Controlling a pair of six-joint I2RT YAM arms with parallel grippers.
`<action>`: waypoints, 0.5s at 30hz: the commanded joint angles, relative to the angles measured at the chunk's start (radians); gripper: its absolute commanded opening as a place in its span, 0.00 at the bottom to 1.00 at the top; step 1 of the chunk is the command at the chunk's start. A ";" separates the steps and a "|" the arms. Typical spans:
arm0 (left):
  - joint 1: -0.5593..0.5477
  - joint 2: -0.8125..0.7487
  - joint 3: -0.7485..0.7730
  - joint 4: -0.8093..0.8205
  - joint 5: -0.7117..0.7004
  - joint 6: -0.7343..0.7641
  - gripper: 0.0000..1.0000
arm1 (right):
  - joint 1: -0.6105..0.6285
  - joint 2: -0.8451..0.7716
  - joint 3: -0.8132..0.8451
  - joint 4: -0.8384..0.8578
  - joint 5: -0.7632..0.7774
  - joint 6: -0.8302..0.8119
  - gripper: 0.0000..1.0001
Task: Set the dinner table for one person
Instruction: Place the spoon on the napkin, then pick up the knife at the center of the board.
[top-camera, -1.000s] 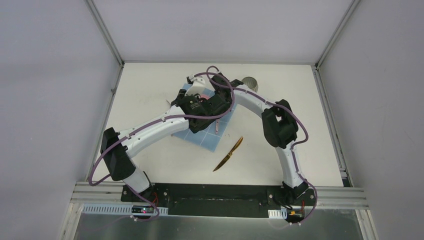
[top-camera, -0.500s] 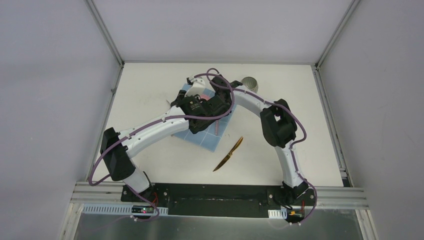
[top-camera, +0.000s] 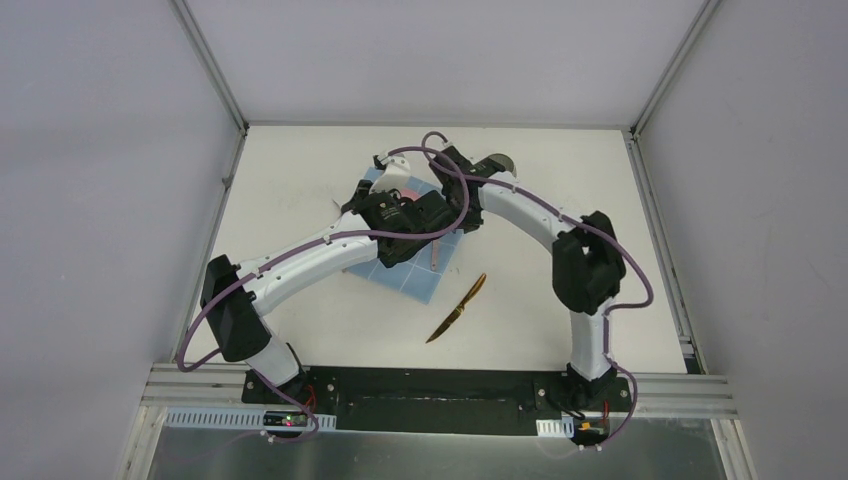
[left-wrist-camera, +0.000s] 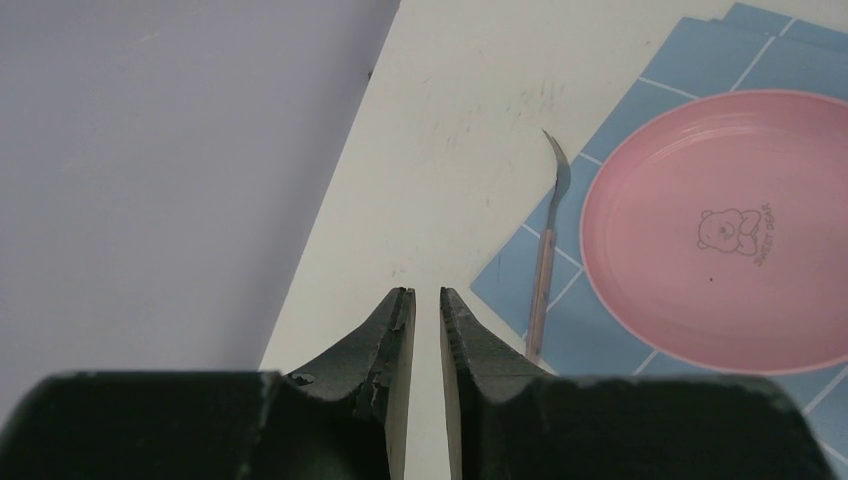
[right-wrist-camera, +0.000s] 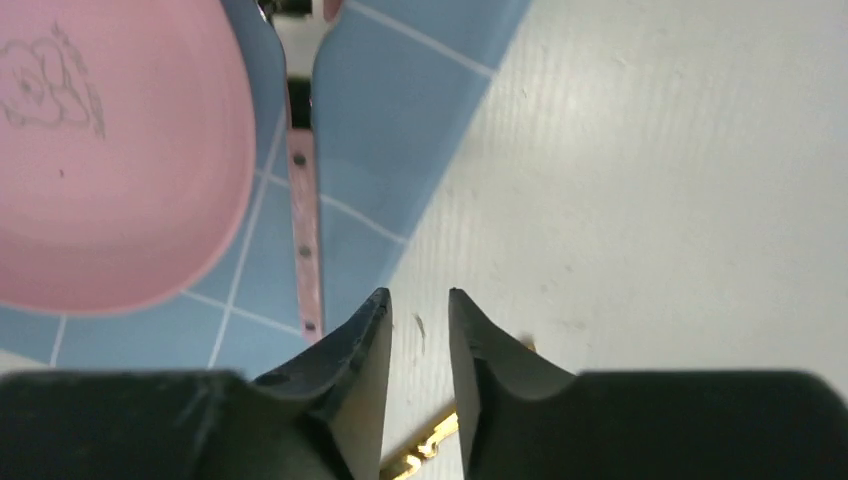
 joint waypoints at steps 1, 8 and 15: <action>-0.006 -0.015 0.012 0.010 -0.001 -0.021 0.17 | 0.037 -0.193 -0.118 -0.073 0.101 -0.043 0.18; -0.014 -0.004 0.021 0.009 0.009 -0.026 0.16 | 0.045 -0.256 -0.387 0.047 0.064 0.049 0.00; -0.022 -0.008 0.027 0.008 0.012 -0.025 0.16 | 0.046 -0.195 -0.430 0.129 0.059 0.066 0.00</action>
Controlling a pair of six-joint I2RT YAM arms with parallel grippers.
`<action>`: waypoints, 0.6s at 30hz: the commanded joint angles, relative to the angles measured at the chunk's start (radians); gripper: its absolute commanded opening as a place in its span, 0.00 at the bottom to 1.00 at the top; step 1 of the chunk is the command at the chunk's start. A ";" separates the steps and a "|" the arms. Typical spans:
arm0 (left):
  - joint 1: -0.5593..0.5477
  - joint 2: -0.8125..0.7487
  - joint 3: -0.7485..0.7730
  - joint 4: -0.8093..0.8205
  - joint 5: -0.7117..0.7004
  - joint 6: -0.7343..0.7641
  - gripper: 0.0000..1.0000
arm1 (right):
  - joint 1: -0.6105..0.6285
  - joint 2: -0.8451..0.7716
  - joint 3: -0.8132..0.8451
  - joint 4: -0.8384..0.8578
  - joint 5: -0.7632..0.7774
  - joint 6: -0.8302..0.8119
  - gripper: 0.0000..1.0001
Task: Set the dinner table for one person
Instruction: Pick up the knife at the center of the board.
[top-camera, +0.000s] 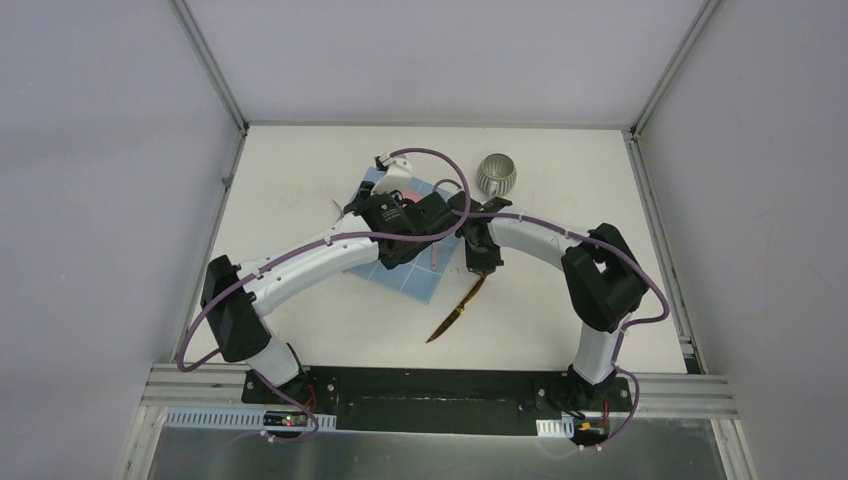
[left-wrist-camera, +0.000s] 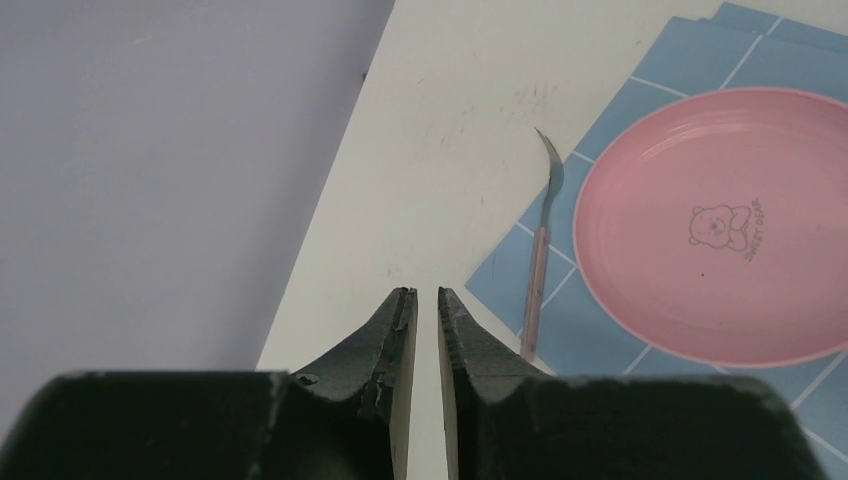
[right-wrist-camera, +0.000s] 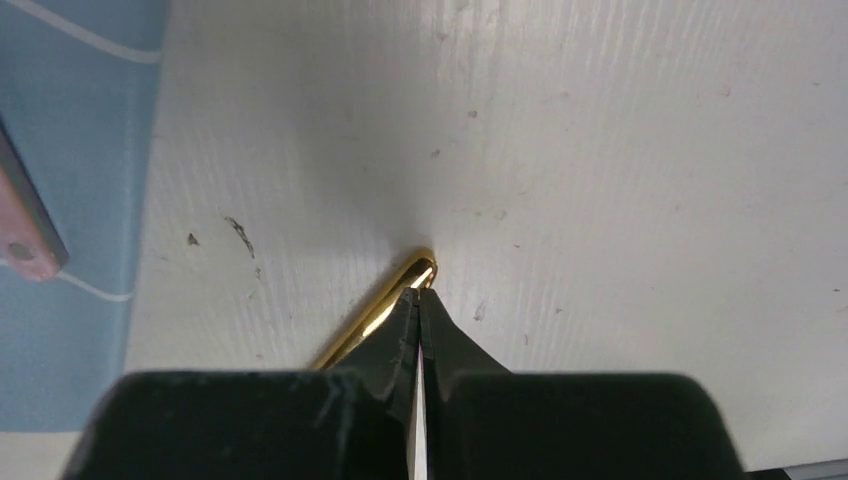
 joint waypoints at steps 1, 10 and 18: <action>-0.015 -0.010 0.024 0.008 0.007 -0.020 0.16 | 0.002 0.023 0.018 0.102 0.004 0.031 0.00; -0.016 -0.013 0.024 0.008 0.003 -0.019 0.16 | 0.002 0.064 0.027 0.121 0.004 0.035 0.00; -0.017 -0.014 0.024 0.009 0.007 -0.019 0.16 | 0.033 -0.021 -0.119 0.143 -0.028 0.105 0.00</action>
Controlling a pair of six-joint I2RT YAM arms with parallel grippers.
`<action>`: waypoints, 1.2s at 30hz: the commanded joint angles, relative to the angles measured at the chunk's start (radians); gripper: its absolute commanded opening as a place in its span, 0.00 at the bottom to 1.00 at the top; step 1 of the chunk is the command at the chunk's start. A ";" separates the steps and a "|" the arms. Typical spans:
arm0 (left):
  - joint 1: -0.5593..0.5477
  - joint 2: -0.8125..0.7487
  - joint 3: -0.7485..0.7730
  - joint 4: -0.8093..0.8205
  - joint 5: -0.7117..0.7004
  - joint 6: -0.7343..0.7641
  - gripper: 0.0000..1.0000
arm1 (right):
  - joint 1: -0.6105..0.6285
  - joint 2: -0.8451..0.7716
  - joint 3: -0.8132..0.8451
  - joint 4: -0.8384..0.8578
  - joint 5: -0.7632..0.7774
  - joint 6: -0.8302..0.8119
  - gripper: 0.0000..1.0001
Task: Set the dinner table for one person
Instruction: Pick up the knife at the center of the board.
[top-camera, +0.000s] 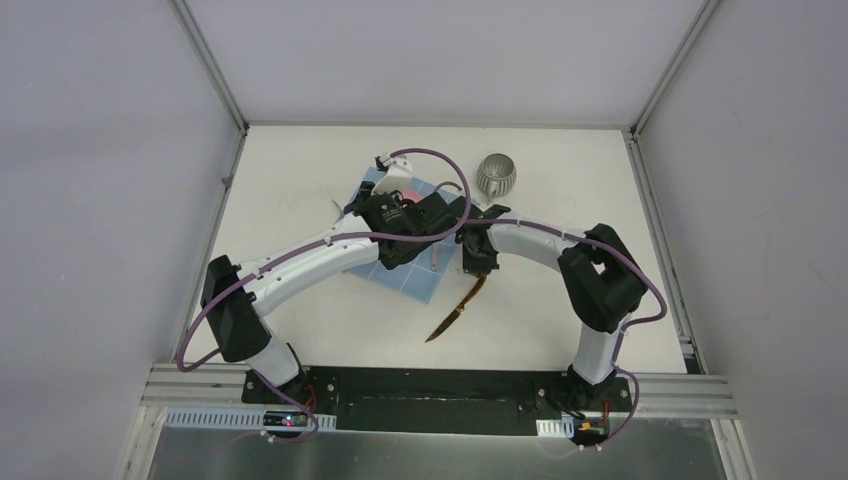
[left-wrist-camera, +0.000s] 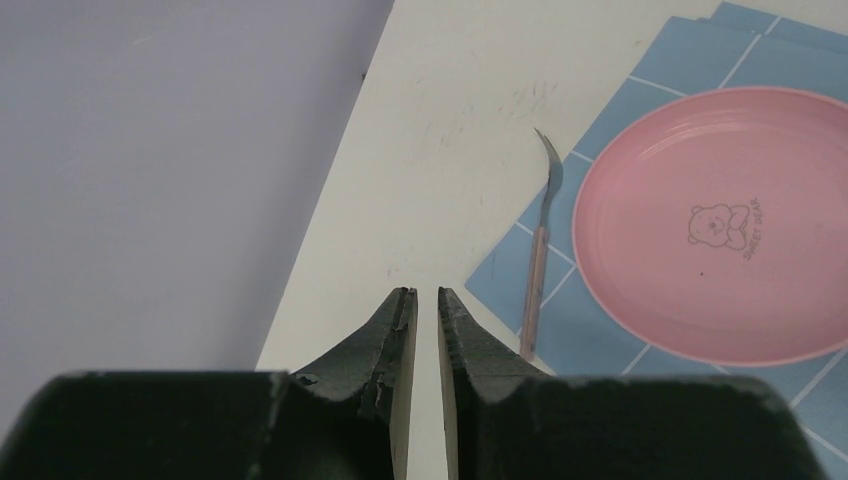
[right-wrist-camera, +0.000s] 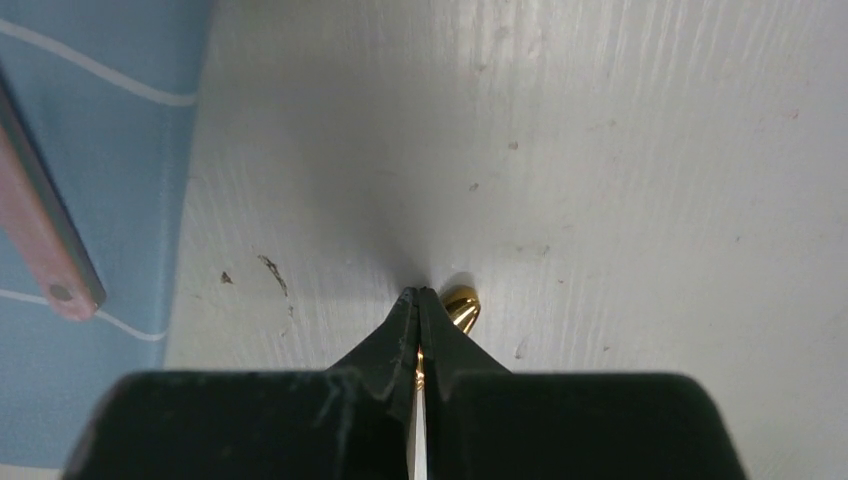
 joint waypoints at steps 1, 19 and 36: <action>-0.011 -0.013 0.026 0.009 0.009 -0.019 0.16 | 0.037 -0.078 -0.108 0.017 -0.030 0.075 0.00; -0.029 -0.008 0.052 0.006 -0.002 -0.004 0.15 | 0.326 -0.264 -0.345 -0.017 -0.022 0.324 0.00; -0.055 -0.060 0.067 -0.040 -0.003 -0.028 0.16 | 0.364 -0.331 -0.198 -0.119 0.130 0.251 0.35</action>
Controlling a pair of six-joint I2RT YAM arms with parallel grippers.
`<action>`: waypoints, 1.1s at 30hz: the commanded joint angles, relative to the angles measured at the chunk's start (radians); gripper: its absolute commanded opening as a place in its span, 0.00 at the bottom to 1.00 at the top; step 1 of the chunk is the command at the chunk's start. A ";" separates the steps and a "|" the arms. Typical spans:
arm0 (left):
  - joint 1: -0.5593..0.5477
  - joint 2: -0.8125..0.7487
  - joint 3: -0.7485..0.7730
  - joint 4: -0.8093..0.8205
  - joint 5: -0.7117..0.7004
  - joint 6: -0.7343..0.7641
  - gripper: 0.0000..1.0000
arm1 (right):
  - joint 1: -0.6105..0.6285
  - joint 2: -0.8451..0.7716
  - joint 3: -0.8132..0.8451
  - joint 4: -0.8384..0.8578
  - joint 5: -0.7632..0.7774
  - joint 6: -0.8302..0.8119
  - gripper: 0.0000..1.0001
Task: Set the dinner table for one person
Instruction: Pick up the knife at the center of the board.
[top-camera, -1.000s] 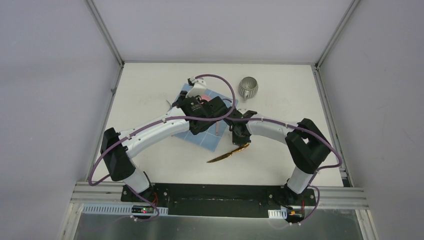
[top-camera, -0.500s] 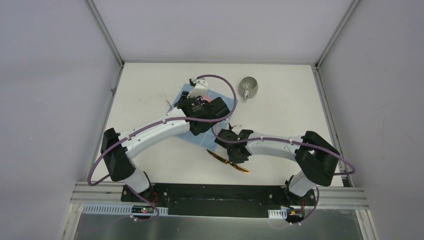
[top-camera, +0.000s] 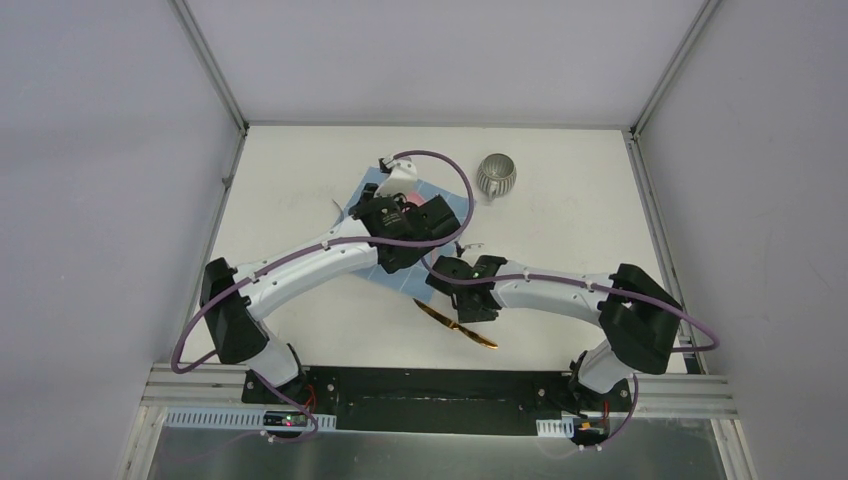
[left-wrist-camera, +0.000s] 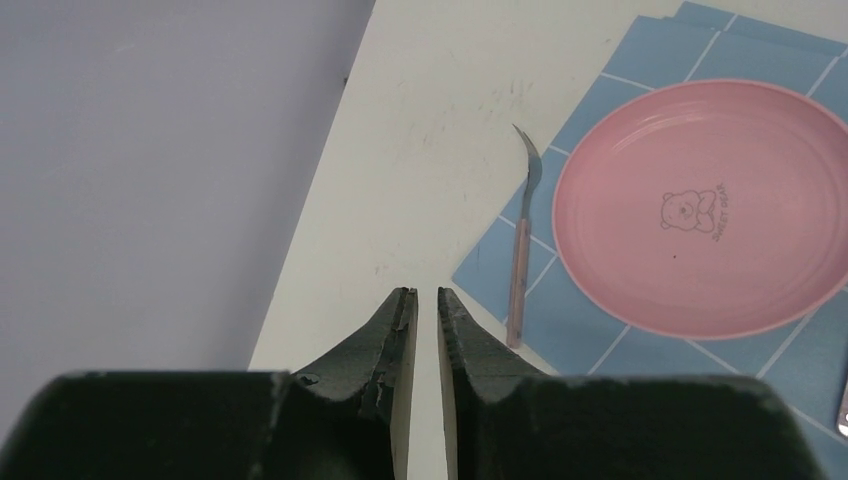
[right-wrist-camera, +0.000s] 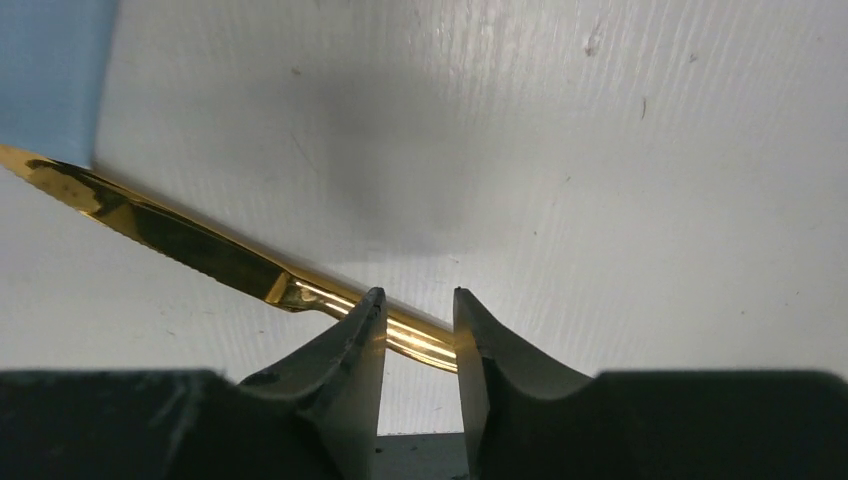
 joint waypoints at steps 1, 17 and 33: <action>-0.015 -0.052 0.058 -0.034 -0.029 -0.025 0.17 | 0.004 -0.050 0.071 -0.020 0.054 -0.038 0.40; -0.015 -0.094 0.280 -0.108 -0.153 0.069 0.20 | 0.019 -0.016 -0.034 0.133 -0.162 -0.086 0.48; -0.015 -0.139 0.206 -0.107 -0.165 0.042 0.21 | 0.022 0.116 -0.063 0.237 -0.184 -0.102 0.44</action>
